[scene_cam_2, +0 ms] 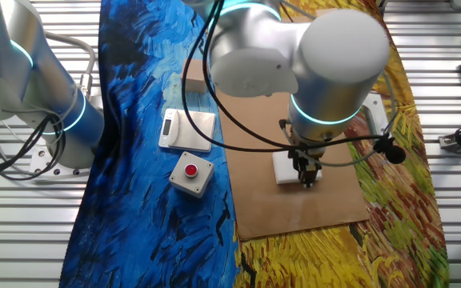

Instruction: Clean the tabletop with a sponge

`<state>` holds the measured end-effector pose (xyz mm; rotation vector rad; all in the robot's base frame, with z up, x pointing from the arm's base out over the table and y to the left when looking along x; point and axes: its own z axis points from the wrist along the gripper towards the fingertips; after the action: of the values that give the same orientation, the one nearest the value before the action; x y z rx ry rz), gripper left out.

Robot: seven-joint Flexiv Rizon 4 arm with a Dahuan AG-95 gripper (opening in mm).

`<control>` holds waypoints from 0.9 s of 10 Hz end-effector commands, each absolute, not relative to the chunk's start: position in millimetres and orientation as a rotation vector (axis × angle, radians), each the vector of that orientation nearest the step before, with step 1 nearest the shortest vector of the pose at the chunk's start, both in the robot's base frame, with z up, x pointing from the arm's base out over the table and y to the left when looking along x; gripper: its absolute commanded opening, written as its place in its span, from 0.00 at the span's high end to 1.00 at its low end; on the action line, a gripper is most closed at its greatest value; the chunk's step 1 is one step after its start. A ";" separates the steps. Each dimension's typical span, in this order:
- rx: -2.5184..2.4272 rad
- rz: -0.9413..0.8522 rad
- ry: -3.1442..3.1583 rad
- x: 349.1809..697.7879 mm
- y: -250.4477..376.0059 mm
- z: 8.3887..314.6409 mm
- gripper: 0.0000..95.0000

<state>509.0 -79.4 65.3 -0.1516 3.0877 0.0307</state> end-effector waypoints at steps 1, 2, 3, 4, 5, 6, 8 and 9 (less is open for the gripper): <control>-0.139 0.029 3.087 508.4 -79.7 74.8 0.20; -0.128 0.027 3.089 507.6 -78.7 80.8 0.20; -0.128 0.015 3.091 506.7 -78.5 88.5 0.20; -0.140 -0.017 3.099 504.3 -80.1 98.0 0.20; -0.143 -0.026 3.101 502.7 -80.5 102.2 0.20; -0.145 -0.030 3.102 500.7 -81.2 107.5 0.20; -0.145 -0.030 3.102 500.7 -81.2 107.5 0.20; -0.145 -0.030 3.102 500.7 -81.2 107.5 0.20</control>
<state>501.0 -81.1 107.3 -0.1454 3.1021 -0.0303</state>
